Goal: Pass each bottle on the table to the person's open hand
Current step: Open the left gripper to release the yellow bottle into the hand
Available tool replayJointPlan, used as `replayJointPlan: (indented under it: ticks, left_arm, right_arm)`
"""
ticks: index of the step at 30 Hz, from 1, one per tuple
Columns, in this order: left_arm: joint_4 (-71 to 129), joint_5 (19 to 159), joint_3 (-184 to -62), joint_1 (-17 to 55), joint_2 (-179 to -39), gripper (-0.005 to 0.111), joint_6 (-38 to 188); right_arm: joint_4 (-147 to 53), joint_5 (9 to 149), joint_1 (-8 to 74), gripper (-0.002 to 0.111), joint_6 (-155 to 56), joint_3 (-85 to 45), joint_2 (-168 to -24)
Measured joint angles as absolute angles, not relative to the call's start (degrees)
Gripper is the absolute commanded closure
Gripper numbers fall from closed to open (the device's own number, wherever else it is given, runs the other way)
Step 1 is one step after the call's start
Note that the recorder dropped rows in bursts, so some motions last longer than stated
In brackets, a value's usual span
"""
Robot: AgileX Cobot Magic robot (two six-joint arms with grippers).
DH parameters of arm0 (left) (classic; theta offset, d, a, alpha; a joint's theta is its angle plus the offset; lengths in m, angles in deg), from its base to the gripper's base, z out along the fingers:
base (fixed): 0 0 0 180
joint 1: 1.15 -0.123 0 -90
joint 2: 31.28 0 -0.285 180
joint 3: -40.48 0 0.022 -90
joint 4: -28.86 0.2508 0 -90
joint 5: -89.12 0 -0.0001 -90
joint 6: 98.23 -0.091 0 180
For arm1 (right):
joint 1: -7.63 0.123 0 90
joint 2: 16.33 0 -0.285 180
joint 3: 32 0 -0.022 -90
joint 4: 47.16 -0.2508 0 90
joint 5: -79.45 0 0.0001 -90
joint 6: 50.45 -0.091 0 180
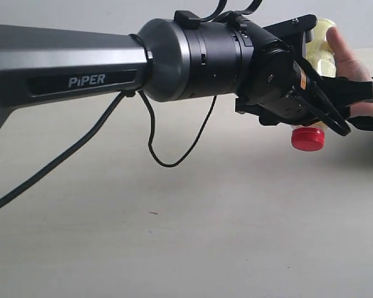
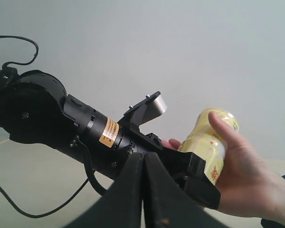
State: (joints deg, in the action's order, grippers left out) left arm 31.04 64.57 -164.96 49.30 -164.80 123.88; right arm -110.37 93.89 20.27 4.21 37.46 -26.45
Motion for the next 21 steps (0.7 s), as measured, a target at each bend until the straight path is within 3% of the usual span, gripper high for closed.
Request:
replayJointPlan:
  ticks: [2,9,12,16,21]
  left_arm:
    - [31.25,64.72,-164.96,49.30,-164.80,0.097,123.92]
    - [31.25,64.76,-164.96,49.30,-164.80,0.044,123.13]
    - [31.25,64.76,-164.96,49.30,-164.80,0.029,120.56]
    - [31.25,64.76,-164.96,49.40,-164.80,0.019,117.63]
    - [31.34,62.04,-164.96,49.39,-163.24,0.019,114.60]
  right_arm:
    - [-110.37,93.89,20.27,0.108,4.21,37.46,-26.45]
    - [-110.37,93.89,20.27,0.108,4.21,37.46,-26.45]
    - [-110.37,93.89,20.27,0.108,4.21,37.46,-26.45]
    - [-110.37,93.89,20.27,0.108,4.21,37.46,-26.45]
    - [-110.37,93.89,20.27,0.108,4.21,37.46,-26.45]
